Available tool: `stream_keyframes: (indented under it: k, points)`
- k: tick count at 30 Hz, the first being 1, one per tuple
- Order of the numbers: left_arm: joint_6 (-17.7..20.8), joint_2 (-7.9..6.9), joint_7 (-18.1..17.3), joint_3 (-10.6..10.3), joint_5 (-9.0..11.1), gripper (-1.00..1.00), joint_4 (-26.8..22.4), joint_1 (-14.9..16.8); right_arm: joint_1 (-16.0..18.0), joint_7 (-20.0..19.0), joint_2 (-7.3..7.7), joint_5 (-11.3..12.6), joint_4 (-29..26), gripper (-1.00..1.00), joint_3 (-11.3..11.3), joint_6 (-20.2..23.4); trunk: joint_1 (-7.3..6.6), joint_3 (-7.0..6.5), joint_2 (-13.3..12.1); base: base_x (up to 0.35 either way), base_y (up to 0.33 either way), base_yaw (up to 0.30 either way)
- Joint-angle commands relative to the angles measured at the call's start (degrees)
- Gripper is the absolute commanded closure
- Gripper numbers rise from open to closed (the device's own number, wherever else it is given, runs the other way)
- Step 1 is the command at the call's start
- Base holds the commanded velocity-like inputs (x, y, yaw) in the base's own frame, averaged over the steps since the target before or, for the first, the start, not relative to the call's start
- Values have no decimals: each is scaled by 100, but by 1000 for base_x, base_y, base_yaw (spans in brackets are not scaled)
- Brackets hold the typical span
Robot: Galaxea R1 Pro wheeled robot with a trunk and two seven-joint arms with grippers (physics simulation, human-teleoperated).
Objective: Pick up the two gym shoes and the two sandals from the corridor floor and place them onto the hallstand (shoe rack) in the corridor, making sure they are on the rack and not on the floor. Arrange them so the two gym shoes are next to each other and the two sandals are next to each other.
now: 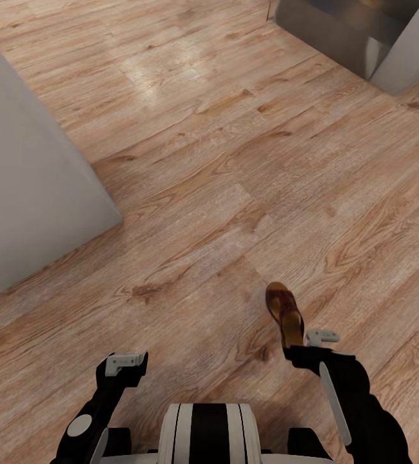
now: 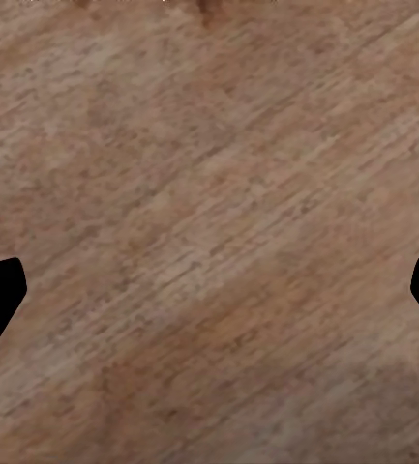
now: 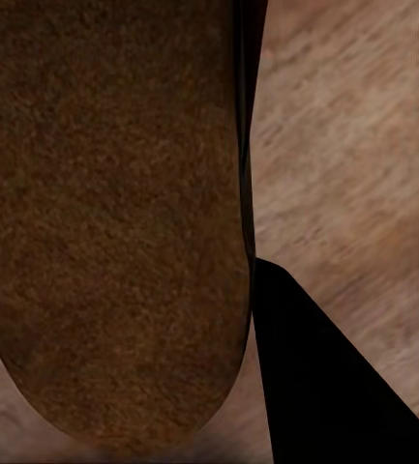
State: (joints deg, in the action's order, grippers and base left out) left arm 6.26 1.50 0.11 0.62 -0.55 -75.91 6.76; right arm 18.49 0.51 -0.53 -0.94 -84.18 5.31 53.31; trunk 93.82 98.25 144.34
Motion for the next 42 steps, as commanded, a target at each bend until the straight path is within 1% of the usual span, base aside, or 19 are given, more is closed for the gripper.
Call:
stream_keyframes:
  k: [1,5,8,10,11,12,13,14,15,17,18,21,24,25,27,28,33,38,42]
  points:
    - [32,3,0,6,-6,-100,-13,0,3,19,-5,12,-34,100,5,41,-1,3,1,0,0,0]
    - [45,-7,6,14,-14,-100,-215,0,5,21,-8,11,-134,100,5,85,-1,3,1,0,0,0]
    - [293,-9,7,21,-15,-100,-343,0,4,22,-9,11,-145,100,5,89,-1,3,1,0,0,0]
    - [642,-9,7,24,-12,-100,-473,0,5,22,-12,9,-148,100,1,90,-1,3,1,0,0,0]
    - [885,-9,7,24,-10,-100,-585,0,5,21,-14,9,-149,100,-1,91,-1,3,1,0,0,0]
    - [997,-9,7,25,-10,-100,-641,0,5,21,-15,9,-150,100,-3,91,-1,3,1,0,0,0]
    - [1516,1,7,26,-1,-100,-989,0,3,20,-17,14,-151,100,-10,85,-1,3,1,0,0,0]
    - [1562,4,7,24,0,-100,-1044,2,2,20,-16,14,-151,100,-11,84,-1,3,1,0,0,0]
    - [1905,10,4,18,2,-100,-1505,9,-12,19,-10,15,-144,100,-10,81,-1,3,1,0,0,0]
    - [1976,10,2,17,5,-100,-1724,65,-18,19,-11,20,-145,100,-7,78,-1,3,1,0,0,0]
    - [2001,14,3,13,14,-100,-1786,197,-20,19,-10,22,-145,100,-5,77,-1,3,1,0,0,-5]
    - [2039,16,0,5,17,-100,-1809,359,-31,14,-9,28,-143,100,-4,76,-1,3,1,0,0,-85]
    - [2450,18,-1,4,19,-100,-1820,504,-56,11,-16,51,-143,100,-4,71,-1,3,1,0,0,-233]
    - [2656,18,-1,4,19,-100,-1821,571,-59,11,-18,57,-142,100,-5,69,-1,3,1,0,0,-265]
    - [2835,21,-2,2,19,-100,-1821,636,-61,14,-21,61,-142,100,-8,68,-1,3,1,0,0,-273]
    - [3017,23,0,1,19,-100,-1821,695,-63,17,-24,64,-142,100,-10,66,-1,3,1,0,0,-284]
    - [3196,38,1,-33,26,-100,-1776,746,-65,13,-26,62,-141,100,-5,61,-1,3,1,0,0,-291]
    - [3232,37,5,-149,21,-100,-1735,754,-65,12,-26,61,-135,100,-4,56,-1,3,1,0,0,-296]
    - [3239,30,7,-182,20,-100,-1728,756,-65,13,-27,60,-132,100,-4,50,-1,3,1,0,0,-296]
